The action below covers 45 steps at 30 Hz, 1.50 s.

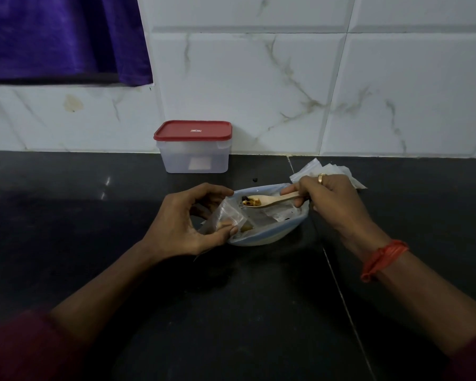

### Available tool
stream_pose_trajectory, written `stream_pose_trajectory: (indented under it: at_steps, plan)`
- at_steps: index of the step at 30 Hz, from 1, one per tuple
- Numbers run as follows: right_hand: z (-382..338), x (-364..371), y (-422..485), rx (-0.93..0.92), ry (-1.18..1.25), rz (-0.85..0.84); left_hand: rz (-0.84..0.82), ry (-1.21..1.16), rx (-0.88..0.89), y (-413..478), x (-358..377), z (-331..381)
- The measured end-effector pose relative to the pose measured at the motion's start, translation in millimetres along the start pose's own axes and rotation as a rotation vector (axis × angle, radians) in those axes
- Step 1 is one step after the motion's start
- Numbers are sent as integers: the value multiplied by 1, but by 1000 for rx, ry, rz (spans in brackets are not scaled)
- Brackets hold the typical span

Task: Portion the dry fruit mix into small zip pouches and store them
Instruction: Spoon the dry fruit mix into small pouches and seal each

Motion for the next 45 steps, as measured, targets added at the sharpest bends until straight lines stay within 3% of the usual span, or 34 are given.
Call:
stream_pose_trajectory:
  at_steps: [4, 10, 15, 28, 33, 35, 42, 45]
  plan:
    - [-15, 7, -8, -115, -54, 13, 7, 3, 1, 0, 0, 0]
    - [-28, 16, -20, -429, -300, 133, 15, -9, 0, 0, -1, -1]
    - [-32, 18, -21, -606, -310, 46, 22, -6, 2, 1, -2, -2]
    - [-23, 6, -14, -469, -70, 49, 30, -42, 7, 0, -3, 1]
    - [-19, -8, -12, -356, -46, 211, 65, -84, 15, 0, -4, 3]
    - [-17, -11, -14, -324, -109, 269, 70, -88, 22, 1, -5, 4]
    - [-15, 6, -18, -389, -480, 206, 60, -64, 6, 1, -5, 3]
    - [-13, 12, -19, -421, -524, 160, 62, -50, 2, 1, -5, 2]
Point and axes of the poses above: each hand's wrist, its own y-axis towards the middle knuckle, its own x-axis out of the palm, z = x × y, the point moved 5 cm from there along y, towards the middle knuckle, and after that the axes turned 15 degrees about -y, right-handed, at the moved point
